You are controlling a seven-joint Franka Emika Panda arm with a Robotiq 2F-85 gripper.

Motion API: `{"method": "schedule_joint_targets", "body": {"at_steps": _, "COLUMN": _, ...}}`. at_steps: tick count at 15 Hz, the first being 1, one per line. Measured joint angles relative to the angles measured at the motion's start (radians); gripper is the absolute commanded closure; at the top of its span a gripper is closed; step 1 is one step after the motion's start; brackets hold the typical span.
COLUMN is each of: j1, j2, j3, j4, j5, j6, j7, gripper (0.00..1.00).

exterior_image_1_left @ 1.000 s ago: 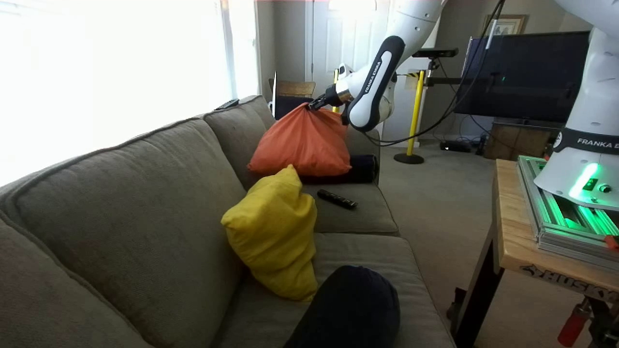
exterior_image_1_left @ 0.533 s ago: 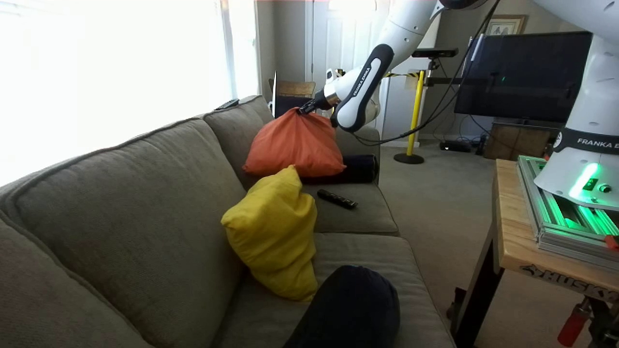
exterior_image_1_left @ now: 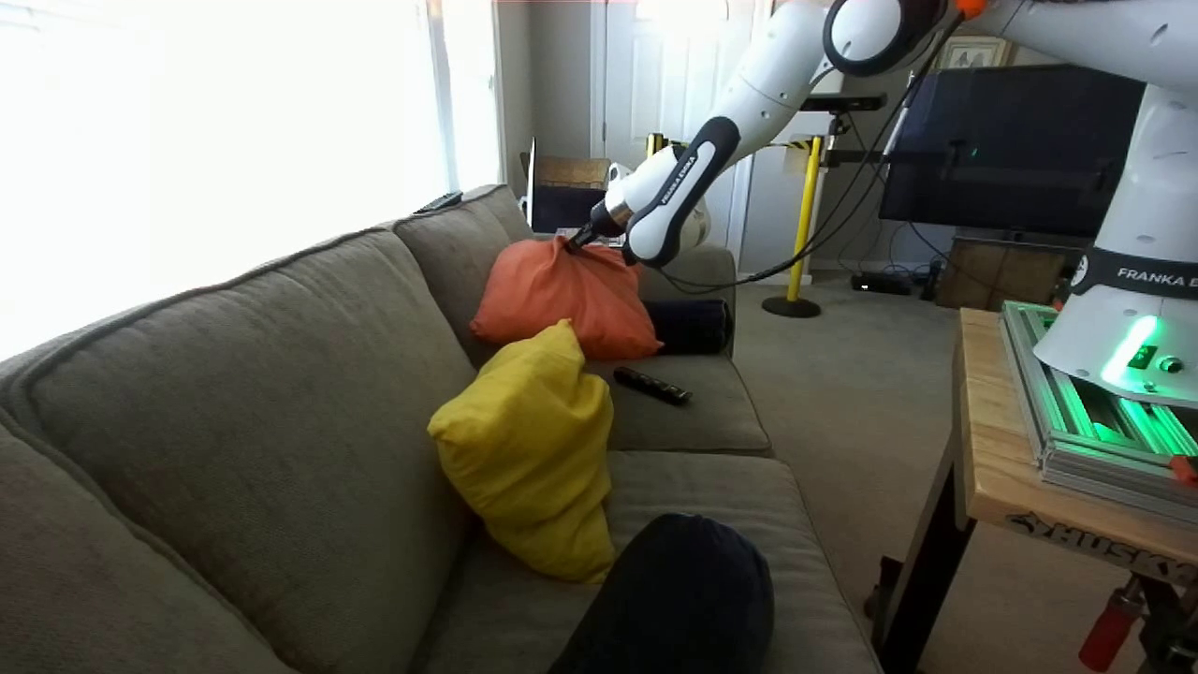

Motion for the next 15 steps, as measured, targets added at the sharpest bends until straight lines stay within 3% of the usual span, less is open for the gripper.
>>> {"method": "schedule_joint_targets", "body": {"at_steps": 5, "j1": -0.013, "j2": 0.117, "j3": 0.017, "j4": 0.177, "j5": 0.001, "j6": -0.219, "j7": 0.056, "gripper": 0.99}}
{"method": "schedule_joint_targets", "body": {"at_steps": 12, "j1": -0.046, "j2": 0.254, "j3": 0.062, "j4": 0.425, "j5": 0.005, "j6": -0.427, "j7": 0.086, "gripper": 0.99}}
{"method": "schedule_joint_targets", "body": {"at_steps": 13, "j1": -0.049, "j2": 0.27, "j3": 0.066, "j4": 0.458, "j5": 0.005, "j6": -0.459, "j7": 0.09, "gripper": 0.7}}
{"method": "schedule_joint_targets", "body": {"at_steps": 15, "j1": -0.052, "j2": 0.3, "j3": 0.067, "j4": 0.523, "j5": 0.007, "j6": -0.529, "j7": 0.103, "gripper": 0.64}}
